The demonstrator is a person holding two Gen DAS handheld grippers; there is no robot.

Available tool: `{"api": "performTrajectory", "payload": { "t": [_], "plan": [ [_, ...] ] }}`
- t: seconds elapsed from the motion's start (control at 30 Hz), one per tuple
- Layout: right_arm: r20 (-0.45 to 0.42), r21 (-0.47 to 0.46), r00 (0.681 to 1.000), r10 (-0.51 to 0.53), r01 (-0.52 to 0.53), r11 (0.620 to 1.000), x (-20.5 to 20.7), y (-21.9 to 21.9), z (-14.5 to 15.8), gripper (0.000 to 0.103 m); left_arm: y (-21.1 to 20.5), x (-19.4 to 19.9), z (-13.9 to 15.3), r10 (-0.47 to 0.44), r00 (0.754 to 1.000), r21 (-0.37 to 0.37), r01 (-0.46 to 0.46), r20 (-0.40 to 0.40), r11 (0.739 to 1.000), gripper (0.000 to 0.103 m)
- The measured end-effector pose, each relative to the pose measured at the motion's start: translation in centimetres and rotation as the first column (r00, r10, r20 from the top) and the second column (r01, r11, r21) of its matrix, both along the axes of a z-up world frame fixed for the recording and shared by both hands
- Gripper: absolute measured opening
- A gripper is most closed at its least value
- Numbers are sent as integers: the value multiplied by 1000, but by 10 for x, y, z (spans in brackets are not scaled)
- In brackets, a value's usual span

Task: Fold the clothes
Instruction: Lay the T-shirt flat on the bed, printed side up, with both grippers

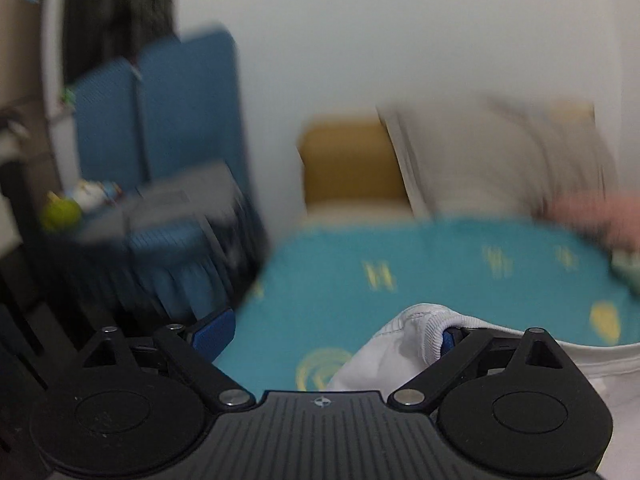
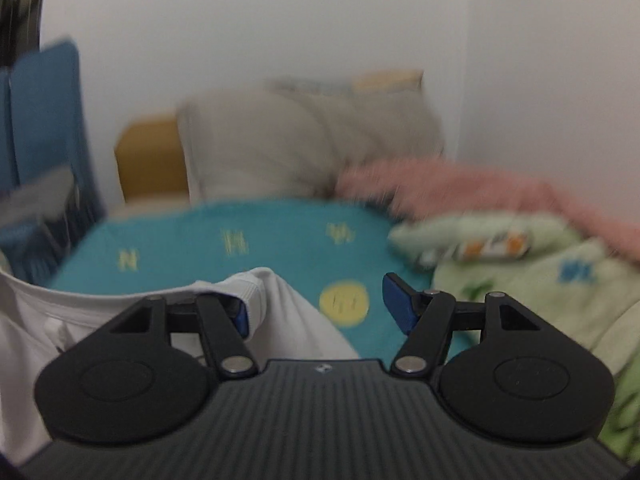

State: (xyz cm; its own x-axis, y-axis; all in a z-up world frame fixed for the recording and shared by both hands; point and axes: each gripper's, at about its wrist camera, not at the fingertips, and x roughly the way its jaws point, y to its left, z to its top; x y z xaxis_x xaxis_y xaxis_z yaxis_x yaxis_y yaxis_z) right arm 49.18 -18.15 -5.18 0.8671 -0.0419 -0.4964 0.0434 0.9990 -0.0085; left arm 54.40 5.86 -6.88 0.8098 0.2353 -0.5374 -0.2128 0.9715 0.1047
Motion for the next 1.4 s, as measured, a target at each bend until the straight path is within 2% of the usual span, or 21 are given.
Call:
{"api": "performTrajectory", "payload": {
  "t": [0.07, 0.13, 0.2, 0.3, 0.37, 0.53, 0.7, 0.77, 0.9, 1.0, 1.1, 1.2, 1.27, 1.33, 1.4],
  "plan": [
    [-114, 39, 990, 85, -81, 996, 23, 2, -39, 66, 6, 24, -35, -59, 991, -20, 57, -119, 998, 94],
    [-224, 109, 956, 189, -168, 980, 35, 8, -65, 66, 10, 37, -68, -132, 962, -52, 123, -238, 991, 95],
    [-300, 144, 921, 247, -212, 967, 36, 20, -80, 66, 9, 36, -85, -177, 937, -56, 167, -301, 984, 95],
    [-271, 165, 926, 261, -223, 961, 23, 30, -75, 68, 22, 6, -75, -196, 943, -106, 173, -270, 979, 99],
    [-227, 193, 940, 254, -213, 958, 7, 31, -64, 74, 30, -18, -65, -195, 957, -133, 169, -217, 977, 103],
    [-138, 161, 972, 192, -169, 972, -59, 29, -30, 75, 42, -94, -35, -181, 981, -174, 166, -73, 971, 103],
    [-67, 194, 986, 155, -139, 971, -150, 17, 4, 75, 41, -211, -2, -182, 983, -200, 182, 20, 963, 103],
    [-49, 207, 989, 143, -129, 970, -194, 15, 20, 75, 42, -259, 8, -181, 983, -209, 182, 27, 961, 103],
    [-3, 171, 990, 140, -137, 976, -278, 17, 59, 75, 44, -359, 38, -207, 977, -191, 214, 57, 958, 103],
    [36, 199, 990, 133, -138, 970, -328, 13, 91, 75, 49, -417, 70, -202, 978, -195, 207, 46, 959, 102],
    [68, 240, 991, 119, -132, 962, -368, 8, 120, 75, 58, -449, 111, -162, 986, -239, 164, 28, 957, 102],
    [95, 269, 989, 113, -135, 954, -401, 2, 133, 75, 69, -463, 144, -102, 994, -299, 105, 27, 948, 101],
    [92, 290, 990, 106, -128, 948, -410, -2, 131, 75, 78, -466, 159, -50, 998, -391, 58, 30, 919, 100],
    [94, 321, 991, 101, -126, 939, -417, -6, 123, 75, 84, -469, 167, -34, 998, -483, 51, 45, 874, 100],
    [95, 352, 991, 95, -123, 928, -424, -11, 115, 75, 84, -465, 169, -20, 999, -503, 40, 45, 864, 99]
  ]
}}
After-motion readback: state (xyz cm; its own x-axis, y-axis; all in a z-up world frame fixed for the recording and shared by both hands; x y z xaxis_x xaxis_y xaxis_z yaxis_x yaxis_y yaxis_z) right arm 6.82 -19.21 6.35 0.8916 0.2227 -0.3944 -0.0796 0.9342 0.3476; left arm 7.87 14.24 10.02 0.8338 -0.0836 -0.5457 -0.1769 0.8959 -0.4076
